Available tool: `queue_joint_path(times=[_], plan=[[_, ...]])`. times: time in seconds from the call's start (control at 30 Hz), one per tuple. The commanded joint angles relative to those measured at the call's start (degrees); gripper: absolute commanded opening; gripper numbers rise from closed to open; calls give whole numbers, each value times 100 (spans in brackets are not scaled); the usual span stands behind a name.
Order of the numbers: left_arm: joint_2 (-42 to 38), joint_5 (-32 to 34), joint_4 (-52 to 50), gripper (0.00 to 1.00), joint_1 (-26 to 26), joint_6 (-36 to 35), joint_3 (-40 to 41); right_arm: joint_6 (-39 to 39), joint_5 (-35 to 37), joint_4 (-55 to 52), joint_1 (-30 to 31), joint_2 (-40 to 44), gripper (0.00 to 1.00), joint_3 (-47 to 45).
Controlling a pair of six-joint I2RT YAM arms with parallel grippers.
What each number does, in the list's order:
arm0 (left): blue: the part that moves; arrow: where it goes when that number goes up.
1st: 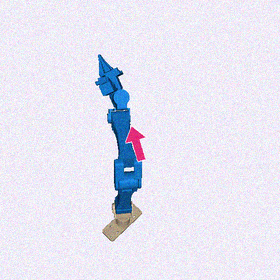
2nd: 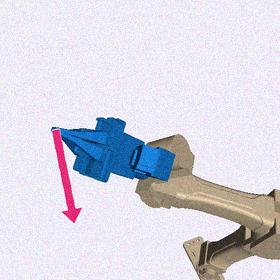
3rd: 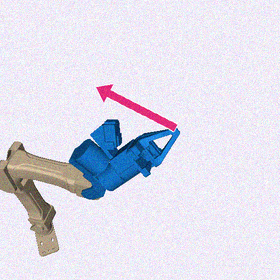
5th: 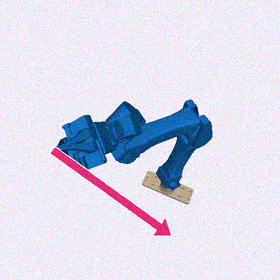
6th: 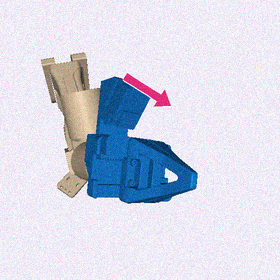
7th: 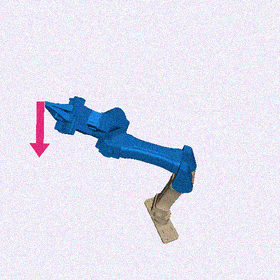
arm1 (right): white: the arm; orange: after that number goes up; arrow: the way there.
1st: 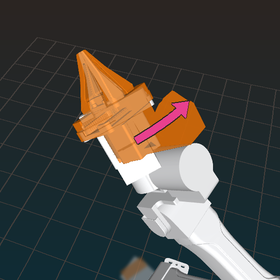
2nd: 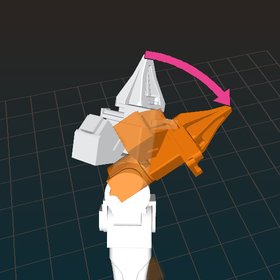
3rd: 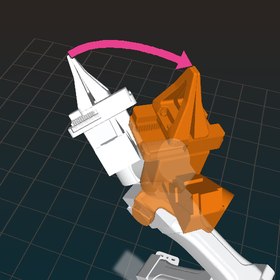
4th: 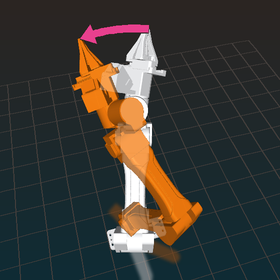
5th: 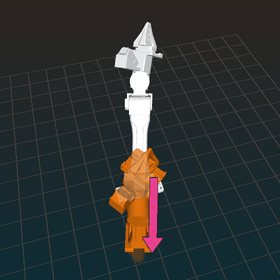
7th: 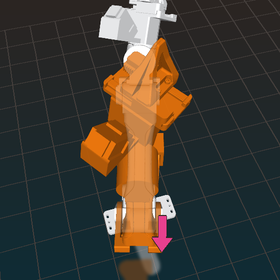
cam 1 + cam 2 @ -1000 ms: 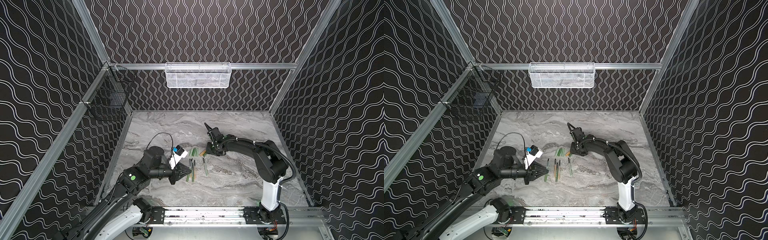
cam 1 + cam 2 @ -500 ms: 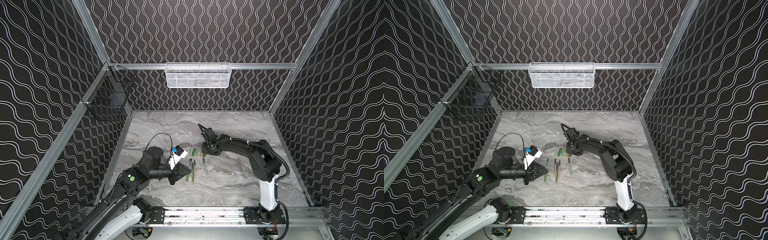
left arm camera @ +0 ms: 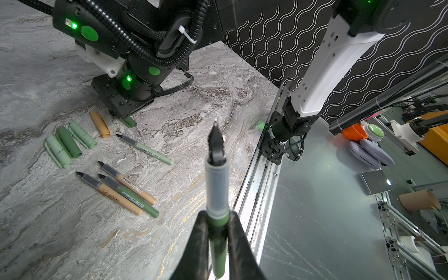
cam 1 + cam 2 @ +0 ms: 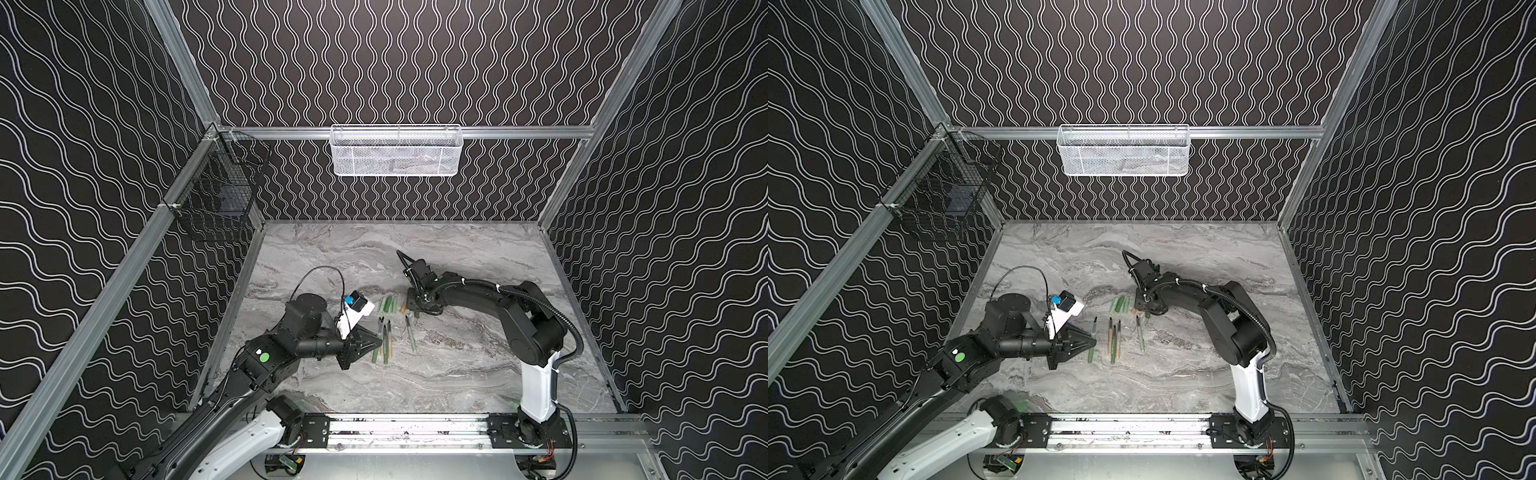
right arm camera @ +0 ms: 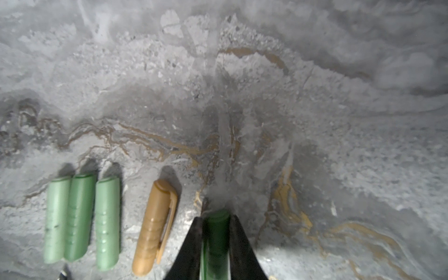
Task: Insert pens into pen caps
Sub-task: Rotate the pen cap at the center of the table, then pick up the pen cap from the center of the table.
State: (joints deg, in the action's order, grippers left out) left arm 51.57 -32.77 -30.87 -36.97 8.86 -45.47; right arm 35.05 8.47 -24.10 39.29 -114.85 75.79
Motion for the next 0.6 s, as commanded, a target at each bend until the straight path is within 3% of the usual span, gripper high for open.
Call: queue_joint_path(times=[0.0,0.33,0.57], plan=[[29,60,134,0,14,-43,-5,-190,145,-470,3,28,21,-72],[65,47,156,0,14,-41,-5,-455,17,-907,5,-19,30,128],[24,69,152,0,14,-42,-11,-572,-102,-1139,17,-165,29,333]])
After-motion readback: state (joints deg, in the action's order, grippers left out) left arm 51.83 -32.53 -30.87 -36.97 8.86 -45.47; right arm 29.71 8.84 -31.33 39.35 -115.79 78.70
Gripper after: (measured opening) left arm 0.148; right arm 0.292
